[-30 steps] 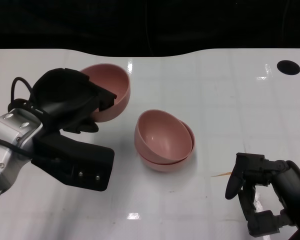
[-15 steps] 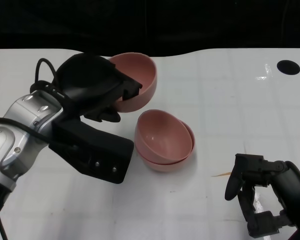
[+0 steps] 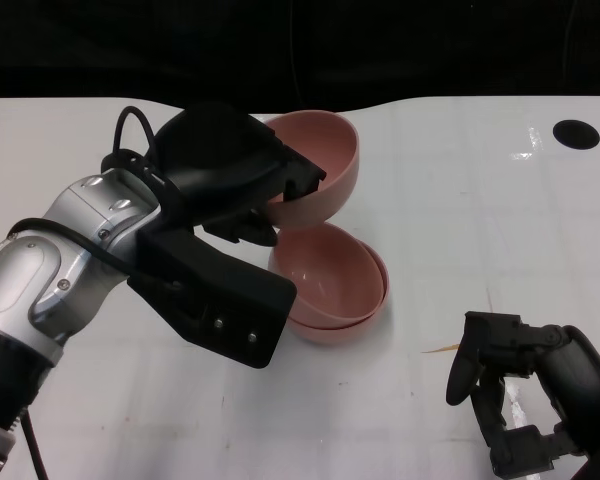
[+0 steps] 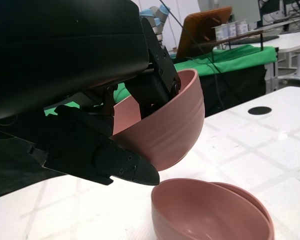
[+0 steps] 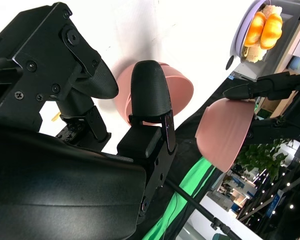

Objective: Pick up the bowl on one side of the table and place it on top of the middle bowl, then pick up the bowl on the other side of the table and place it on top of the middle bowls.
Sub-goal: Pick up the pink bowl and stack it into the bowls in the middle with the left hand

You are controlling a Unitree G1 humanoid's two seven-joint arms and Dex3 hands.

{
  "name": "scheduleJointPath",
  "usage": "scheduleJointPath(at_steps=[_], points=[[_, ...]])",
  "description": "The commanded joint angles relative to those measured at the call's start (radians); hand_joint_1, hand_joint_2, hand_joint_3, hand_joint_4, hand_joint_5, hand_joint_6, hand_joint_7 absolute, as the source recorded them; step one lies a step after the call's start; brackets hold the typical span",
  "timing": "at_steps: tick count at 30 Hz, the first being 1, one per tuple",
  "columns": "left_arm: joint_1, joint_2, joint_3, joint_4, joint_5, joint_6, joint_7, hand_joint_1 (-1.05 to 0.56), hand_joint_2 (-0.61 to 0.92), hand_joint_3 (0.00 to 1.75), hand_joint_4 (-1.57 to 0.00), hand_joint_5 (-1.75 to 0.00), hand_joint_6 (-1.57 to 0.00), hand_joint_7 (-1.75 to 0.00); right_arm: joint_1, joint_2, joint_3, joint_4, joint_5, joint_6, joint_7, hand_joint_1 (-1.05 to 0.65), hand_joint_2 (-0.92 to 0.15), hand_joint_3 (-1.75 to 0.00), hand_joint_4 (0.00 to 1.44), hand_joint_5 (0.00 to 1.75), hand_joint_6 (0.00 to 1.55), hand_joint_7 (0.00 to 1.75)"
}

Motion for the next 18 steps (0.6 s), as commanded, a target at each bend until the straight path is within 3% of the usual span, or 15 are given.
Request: scheduleJointPath(at_steps=[1,6,9,15,18], points=[[-0.025,-0.003,-0.011,0.019,-0.006,-0.016,-0.010,-0.33,0.92,0.11,-0.82,-1.38,-0.86,-0.97,-0.001,-0.008,-0.002,-0.005,0.007,-0.001,0.002,0.01,-0.21,-1.63,0.92,1.75,0.81,1.55],[-0.037,-0.014,-0.030,0.048,-0.002,-0.045,-0.005,-0.32,0.92,0.08,-0.85,-1.32,-0.91,-0.80,-0.006,-0.011,-0.001,0.005,0.007,-0.008,0.003,0.00,-0.21,-1.63,0.92,1.75,0.81,1.55],[-0.041,-0.026,-0.038,0.058,-0.006,-0.049,-0.010,-0.33,0.92,0.06,-0.85,-1.31,-1.00,-0.55,-0.006,-0.012,-0.003,0.002,0.011,-0.002,0.006,0.00,-0.20,-1.63,0.93,1.75,0.81,1.56],[-0.048,-0.034,-0.064,0.073,0.019,-0.059,-0.014,-0.33,0.92,0.03,-0.85,-1.26,-1.05,-0.50,-0.007,-0.009,-0.003,0.004,0.013,0.004,0.009,0.01,-0.21,-1.63,0.93,1.75,0.81,1.56],[-0.056,-0.030,-0.083,0.088,0.036,-0.087,-0.001,-0.34,0.92,0.09,-0.86,-1.27,-1.06,-0.50,-0.010,-0.005,0.000,0.009,0.011,-0.004,0.006,0.02,-0.21,-1.63,0.92,1.75,0.82,1.56]])
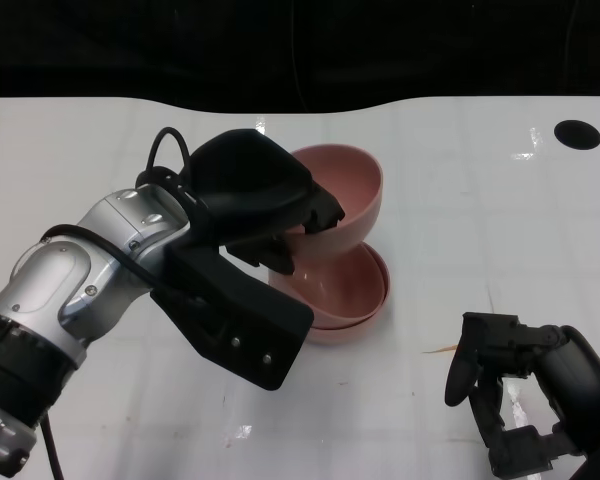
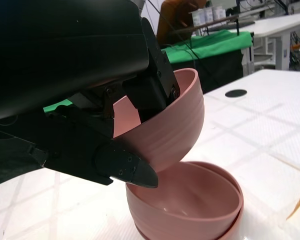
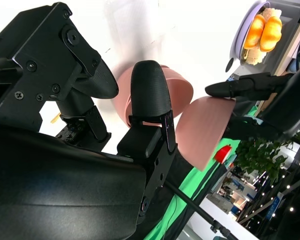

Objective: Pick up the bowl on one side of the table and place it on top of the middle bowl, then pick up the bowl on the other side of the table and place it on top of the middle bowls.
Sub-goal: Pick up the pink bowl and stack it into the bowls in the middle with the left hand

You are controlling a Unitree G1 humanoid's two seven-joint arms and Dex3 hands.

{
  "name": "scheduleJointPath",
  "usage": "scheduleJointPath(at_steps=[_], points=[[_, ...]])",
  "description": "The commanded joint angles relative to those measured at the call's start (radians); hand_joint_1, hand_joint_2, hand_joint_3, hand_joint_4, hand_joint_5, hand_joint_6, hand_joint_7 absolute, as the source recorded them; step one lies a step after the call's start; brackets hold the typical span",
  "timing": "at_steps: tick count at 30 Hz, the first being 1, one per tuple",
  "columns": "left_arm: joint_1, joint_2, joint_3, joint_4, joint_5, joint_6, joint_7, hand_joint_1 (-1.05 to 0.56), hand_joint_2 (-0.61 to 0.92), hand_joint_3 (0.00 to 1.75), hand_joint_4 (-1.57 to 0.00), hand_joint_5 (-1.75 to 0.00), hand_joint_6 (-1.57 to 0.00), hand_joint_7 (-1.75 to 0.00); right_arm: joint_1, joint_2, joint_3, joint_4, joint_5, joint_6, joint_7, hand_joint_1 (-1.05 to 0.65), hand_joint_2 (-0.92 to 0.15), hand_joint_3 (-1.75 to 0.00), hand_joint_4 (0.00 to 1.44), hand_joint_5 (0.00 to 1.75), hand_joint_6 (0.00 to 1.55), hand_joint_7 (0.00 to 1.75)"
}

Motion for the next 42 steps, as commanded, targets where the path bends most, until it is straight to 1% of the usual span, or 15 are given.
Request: scheduleJointPath(at_steps=[1,5,7,9,12,14,16,19,25,26,28,32,40,41,42], points=[[-0.035,0.008,-0.019,0.018,0.019,-0.026,0.004,-0.34,0.92,0.09,-0.86,-1.32,-1.06,-0.49,-0.007,-0.005,-0.002,0.006,0.010,-0.006,-0.002,0.02,-0.21,-1.63,0.92,1.75,0.82,1.56],[-0.034,0.000,-0.025,0.028,0.019,-0.029,-0.005,-0.35,0.92,0.09,-0.84,-1.40,-1.05,-0.49,-0.006,-0.006,-0.001,-0.001,0.003,0.004,-0.002,0.02,-0.20,-1.63,0.92,1.75,0.82,1.56],[-0.030,-0.007,-0.028,0.035,0.019,-0.032,0.004,-0.35,0.92,0.09,-0.81,-1.55,-1.03,-0.59,-0.005,-0.007,-0.001,-0.002,0.002,0.002,-0.002,0.02,-0.20,-1.63,0.92,1.75,0.82,1.56],[-0.027,-0.013,-0.033,0.034,0.022,-0.023,-0.006,-0.33,0.92,0.08,-0.81,-1.44,-1.01,-0.61,-0.004,-0.008,-0.001,0.000,0.004,0.000,-0.002,0.02,-0.20,-1.63,0.91,1.75,0.82,1.56],[-0.024,-0.019,-0.045,0.029,0.029,-0.007,-0.020,-0.35,0.92,0.09,-0.81,-1.33,-1.01,-0.49,-0.003,-0.008,-0.001,0.000,0.006,-0.002,-0.001,0.02,-0.20,-1.64,0.91,1.75,0.82,1.55],[-0.020,-0.023,-0.048,0.032,0.027,-0.005,-0.016,-0.36,0.92,0.08,-0.79,-1.50,-1.02,-0.38,-0.001,-0.008,-0.001,-0.005,0.004,0.000,-0.002,0.02,-0.20,-1.64,0.92,1.75,0.82,1.55],[-0.018,-0.028,-0.050,0.038,0.023,-0.001,-0.019,-0.35,0.92,0.06,-0.78,-1.56,-1.03,-0.32,0.000,-0.009,-0.001,-0.006,0.002,0.000,-0.002,0.02,-0.20,-1.64,0.92,1.75,0.82,1.56],[-0.018,-0.032,-0.054,0.048,0.026,0.004,-0.021,-0.34,0.92,0.06,-0.77,-1.57,-1.04,-0.30,0.000,-0.009,0.000,-0.005,0.004,-0.001,-0.001,0.02,-0.20,-1.64,0.92,1.75,0.82,1.56],[-0.018,-0.047,-0.064,0.113,0.026,-0.017,0.020,-0.31,0.91,0.05,-0.80,-1.70,-1.09,-0.33,0.003,-0.009,0.000,-0.008,0.002,-0.001,-0.002,0.02,-0.21,-1.63,0.92,1.75,0.81,1.56],[-0.021,-0.047,-0.069,0.123,0.032,-0.016,0.021,-0.32,0.92,0.05,-0.77,-1.62,-1.07,-0.32,0.004,-0.009,0.000,-0.008,0.001,-0.001,-0.003,0.02,-0.21,-1.63,0.92,1.75,0.81,1.56],[-0.025,-0.047,-0.077,0.137,0.043,-0.014,0.026,-0.33,0.92,0.07,-0.76,-1.57,-1.05,-0.30,0.005,-0.008,0.000,-0.010,-0.001,0.001,-0.004,0.02,-0.20,-1.63,0.92,1.75,0.81,1.56],[-0.025,-0.049,-0.084,0.156,0.057,-0.013,0.048,-0.33,0.92,0.07,-0.75,-1.71,-1.04,-0.27,0.008,-0.008,0.000,-0.015,0.001,0.004,-0.003,0.02,-0.21,-1.63,0.92,1.75,0.81,1.56],[-0.026,-0.047,-0.089,0.177,0.057,-0.009,0.040,-0.32,0.92,0.08,-0.74,-1.73,-1.04,-0.25,0.009,-0.010,-0.001,-0.016,0.005,0.001,0.000,0.02,-0.21,-1.63,0.92,1.75,0.81,1.56],[-0.026,-0.046,-0.091,0.179,0.060,-0.008,0.041,-0.33,0.92,0.08,-0.73,-1.72,-1.04,-0.24,0.008,-0.010,-0.001,-0.017,0.003,0.004,-0.001,0.02,-0.21,-1.63,0.92,1.75,0.81,1.56],[-0.026,-0.045,-0.092,0.179,0.063,-0.007,0.040,-0.34,0.92,0.08,-0.73,-1.53,-1.06,-0.23,0.008,-0.010,-0.001,-0.018,0.001,0.006,-0.001,0.02,-0.21,-1.63,0.92,1.75,0.81,1.56]])
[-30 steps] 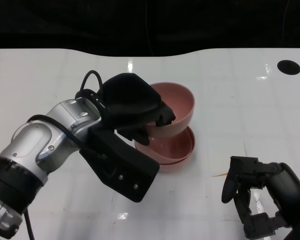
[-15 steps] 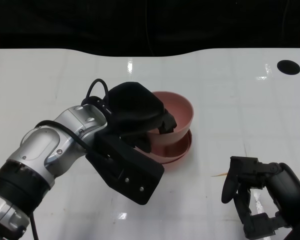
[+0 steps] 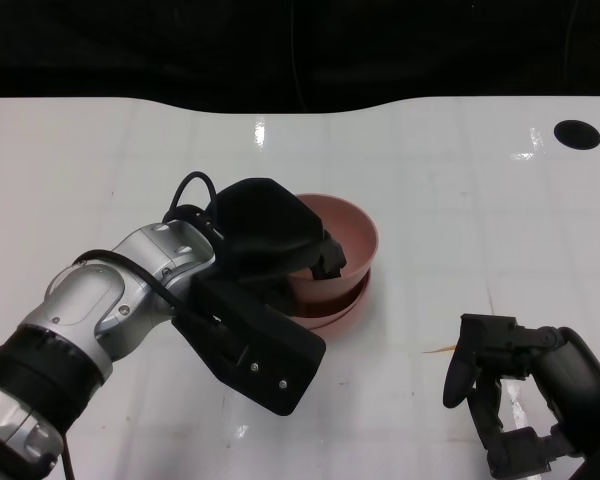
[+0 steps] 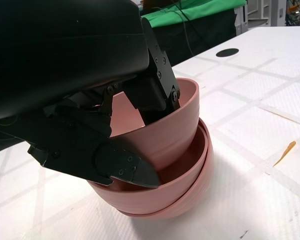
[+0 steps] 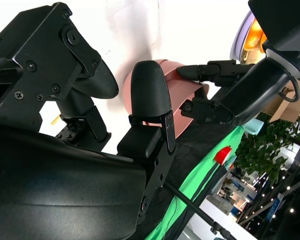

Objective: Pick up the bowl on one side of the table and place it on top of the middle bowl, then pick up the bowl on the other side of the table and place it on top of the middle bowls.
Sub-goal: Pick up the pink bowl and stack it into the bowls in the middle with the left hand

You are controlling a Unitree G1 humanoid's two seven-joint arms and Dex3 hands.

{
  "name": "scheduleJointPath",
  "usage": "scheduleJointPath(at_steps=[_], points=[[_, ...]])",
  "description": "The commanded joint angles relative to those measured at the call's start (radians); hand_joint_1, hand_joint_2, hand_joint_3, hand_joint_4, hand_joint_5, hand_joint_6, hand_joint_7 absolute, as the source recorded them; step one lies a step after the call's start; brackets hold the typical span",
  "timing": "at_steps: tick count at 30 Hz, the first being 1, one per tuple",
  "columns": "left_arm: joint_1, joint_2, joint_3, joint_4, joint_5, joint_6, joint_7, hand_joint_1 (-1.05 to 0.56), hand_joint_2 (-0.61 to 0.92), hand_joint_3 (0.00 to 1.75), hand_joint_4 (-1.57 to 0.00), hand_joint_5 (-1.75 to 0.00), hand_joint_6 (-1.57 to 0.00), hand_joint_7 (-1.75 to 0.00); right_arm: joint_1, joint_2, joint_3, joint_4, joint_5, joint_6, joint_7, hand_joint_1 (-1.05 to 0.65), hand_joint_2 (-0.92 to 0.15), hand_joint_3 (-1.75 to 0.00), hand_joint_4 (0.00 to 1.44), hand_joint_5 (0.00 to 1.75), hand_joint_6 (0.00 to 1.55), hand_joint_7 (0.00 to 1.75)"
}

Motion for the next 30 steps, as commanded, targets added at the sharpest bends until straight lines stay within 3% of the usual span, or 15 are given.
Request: scheduleJointPath(at_steps=[1,3,7,13,16,19,22,30], points=[[-0.017,0.015,-0.009,0.011,0.016,0.005,0.002,-0.35,0.92,0.07,-0.74,-1.43,-1.07,-0.23,0.006,-0.011,-0.006,-0.020,0.001,0.009,-0.002,0.02,-0.21,-1.63,0.92,1.75,0.81,1.56],[-0.016,0.015,-0.010,0.006,0.018,0.011,-0.005,-0.35,0.92,0.06,-0.79,-1.08,-1.10,-0.24,0.007,-0.010,-0.006,-0.023,0.002,0.014,-0.001,0.02,-0.21,-1.63,0.93,1.75,0.81,1.56],[-0.014,0.018,-0.008,-0.015,0.012,0.028,-0.046,-0.34,0.92,0.07,-0.86,-0.74,-1.05,-0.23,0.008,-0.010,-0.007,-0.024,0.009,0.014,0.001,0.02,-0.21,-1.63,0.93,1.75,0.82,1.56],[-0.017,0.023,-0.010,-0.028,0.014,0.033,-0.066,-0.34,0.92,0.08,-0.88,-0.68,-1.04,-0.21,0.008,-0.010,-0.007,-0.023,0.010,0.012,0.001,0.02,-0.21,-1.63,0.92,1.75,0.82,1.56],[-0.026,0.032,-0.012,-0.050,0.017,0.045,-0.116,-0.44,0.92,0.15,-0.80,-0.73,-0.88,-0.07,0.006,-0.009,-0.008,-0.025,0.009,0.014,0.000,0.02,-0.21,-1.63,0.92,1.75,0.82,1.56],[-0.026,0.035,-0.009,-0.069,0.014,0.051,-0.145,-0.47,0.92,0.17,-0.77,-0.62,-0.83,-0.02,0.006,-0.008,-0.007,-0.028,0.008,0.021,0.000,0.02,-0.21,-1.63,0.92,1.75,0.82,1.56],[-0.028,0.037,-0.010,-0.076,0.015,0.052,-0.152,-0.51,0.92,0.16,-0.82,-0.37,-0.82,0.00,0.007,-0.008,-0.007,-0.031,0.012,0.026,0.002,0.01,-0.21,-1.63,0.92,1.75,0.82,1.56],[-0.036,0.039,-0.003,-0.111,0.003,0.071,-0.225,-0.53,0.92,0.19,-0.80,-0.27,-0.80,0.00,0.005,-0.010,-0.007,-0.028,0.005,0.017,-0.002,0.01,-0.20,-1.64,0.93,1.75,0.82,1.56]])
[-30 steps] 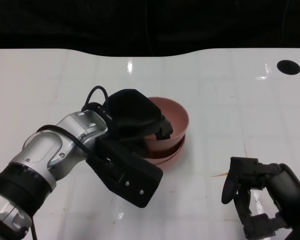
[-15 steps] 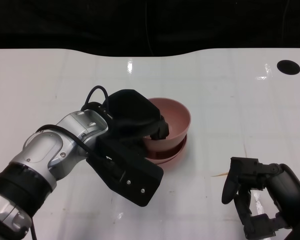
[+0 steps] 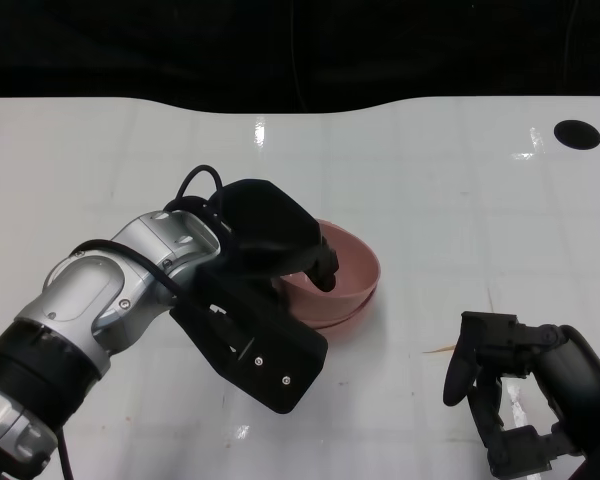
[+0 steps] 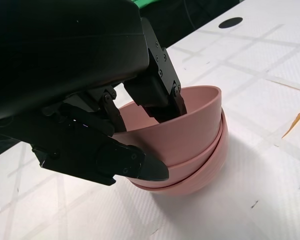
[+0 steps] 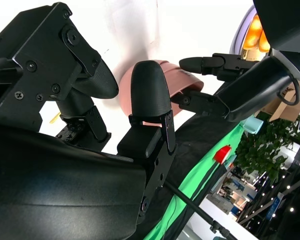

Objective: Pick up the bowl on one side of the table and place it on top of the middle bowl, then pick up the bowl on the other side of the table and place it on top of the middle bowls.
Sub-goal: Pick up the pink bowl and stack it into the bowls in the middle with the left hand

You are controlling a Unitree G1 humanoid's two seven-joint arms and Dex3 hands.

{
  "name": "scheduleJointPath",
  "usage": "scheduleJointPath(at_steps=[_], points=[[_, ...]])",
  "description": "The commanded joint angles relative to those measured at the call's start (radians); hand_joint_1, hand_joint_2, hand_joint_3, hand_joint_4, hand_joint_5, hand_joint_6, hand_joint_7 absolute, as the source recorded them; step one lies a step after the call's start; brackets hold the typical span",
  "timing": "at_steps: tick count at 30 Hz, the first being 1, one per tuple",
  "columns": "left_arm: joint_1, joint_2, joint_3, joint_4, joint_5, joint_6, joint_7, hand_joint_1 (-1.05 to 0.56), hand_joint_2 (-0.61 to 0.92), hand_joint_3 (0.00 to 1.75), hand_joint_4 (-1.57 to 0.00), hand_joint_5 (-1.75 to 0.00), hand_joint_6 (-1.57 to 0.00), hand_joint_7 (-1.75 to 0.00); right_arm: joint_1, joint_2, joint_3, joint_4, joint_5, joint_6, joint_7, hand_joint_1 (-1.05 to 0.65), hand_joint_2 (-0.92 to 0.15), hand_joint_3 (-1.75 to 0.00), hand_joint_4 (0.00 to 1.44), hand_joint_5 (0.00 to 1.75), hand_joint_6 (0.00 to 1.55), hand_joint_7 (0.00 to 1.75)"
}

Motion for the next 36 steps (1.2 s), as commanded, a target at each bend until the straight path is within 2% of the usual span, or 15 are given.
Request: scheduleJointPath(at_steps=[1,12,19,25,36], points=[[-0.028,0.017,0.005,-0.023,-0.006,0.012,-0.037,-0.53,0.92,0.19,-0.80,-0.26,-0.80,0.00,0.003,-0.010,-0.007,-0.007,0.004,0.000,-0.003,0.01,-0.20,-1.64,0.93,1.75,0.82,1.56],[-0.026,0.026,0.004,-0.057,-0.003,0.031,-0.085,-0.63,0.92,0.19,-0.72,-0.17,-0.74,0.00,0.005,-0.010,-0.008,-0.009,0.006,0.002,-0.002,0.02,-0.20,-1.63,0.92,1.75,0.81,1.55],[-0.009,0.043,0.017,-0.101,-0.012,0.049,-0.091,-0.67,0.92,0.18,-0.63,-0.11,-0.61,0.00,0.003,-0.011,-0.006,-0.005,0.000,-0.007,-0.005,0.01,-0.20,-1.63,0.92,1.75,0.82,1.56],[0.026,0.071,0.063,-0.163,-0.074,0.054,-0.104,-0.68,0.92,0.20,-0.56,-0.06,-0.52,0.00,0.003,-0.012,-0.008,-0.004,0.004,-0.003,-0.002,0.01,-0.20,-1.64,0.92,1.75,0.82,1.55],[0.082,0.123,0.130,-0.235,-0.139,0.039,-0.089,-0.71,0.92,0.23,-0.54,-0.04,-0.50,0.00,0.002,-0.014,-0.011,0.000,0.009,-0.008,0.002,0.01,-0.20,-1.64,0.92,1.75,0.82,1.55]])
